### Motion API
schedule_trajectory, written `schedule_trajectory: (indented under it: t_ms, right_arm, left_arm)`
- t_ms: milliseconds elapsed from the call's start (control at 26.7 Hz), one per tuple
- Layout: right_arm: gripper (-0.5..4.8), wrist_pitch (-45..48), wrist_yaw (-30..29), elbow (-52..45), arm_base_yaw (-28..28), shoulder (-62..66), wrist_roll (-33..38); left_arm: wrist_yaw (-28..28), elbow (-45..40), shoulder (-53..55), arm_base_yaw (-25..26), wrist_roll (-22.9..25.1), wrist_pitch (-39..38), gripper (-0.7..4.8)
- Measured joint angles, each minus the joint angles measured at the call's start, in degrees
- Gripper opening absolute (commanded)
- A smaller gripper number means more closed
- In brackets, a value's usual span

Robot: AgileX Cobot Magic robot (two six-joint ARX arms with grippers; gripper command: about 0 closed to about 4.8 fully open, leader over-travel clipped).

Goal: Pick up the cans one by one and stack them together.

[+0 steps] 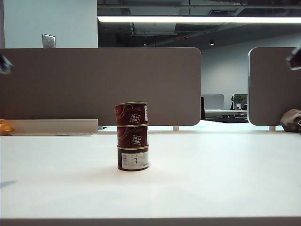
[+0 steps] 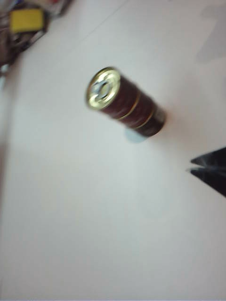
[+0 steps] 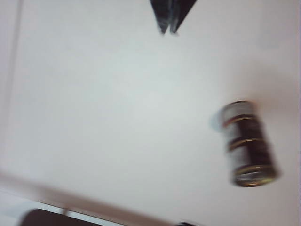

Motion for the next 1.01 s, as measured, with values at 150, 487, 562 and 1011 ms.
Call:
schedule_trajectory:
  t_ms: [150, 487, 562, 1011]
  right_arm:
    - [-0.05, -0.1, -0.1, -0.1, -14.6, -2.0, 0.0]
    - [-0.05, -0.6, 0.3, -0.2, -35.2, -13.0, 0.0]
    - [-0.05, -0.6, 0.6, -0.2, -36.5, -15.2, 0.0]
    - [-0.05, -0.4, 0.5, -5.7, -36.3, -18.4, 0.0]
  left_arm:
    - [0.1, 0.0, -5.9, 6.4, 0.0, 0.1, -0.04]
    - [0.0, -0.1, -10.5, 14.6, 0.0, 0.0, -0.04]
    - [0.0, -0.3, -10.9, 15.2, 0.0, 0.1, -0.04]
    - [0.0, -7.1, -16.2, 16.0, 0.0, 0.0, -0.04]
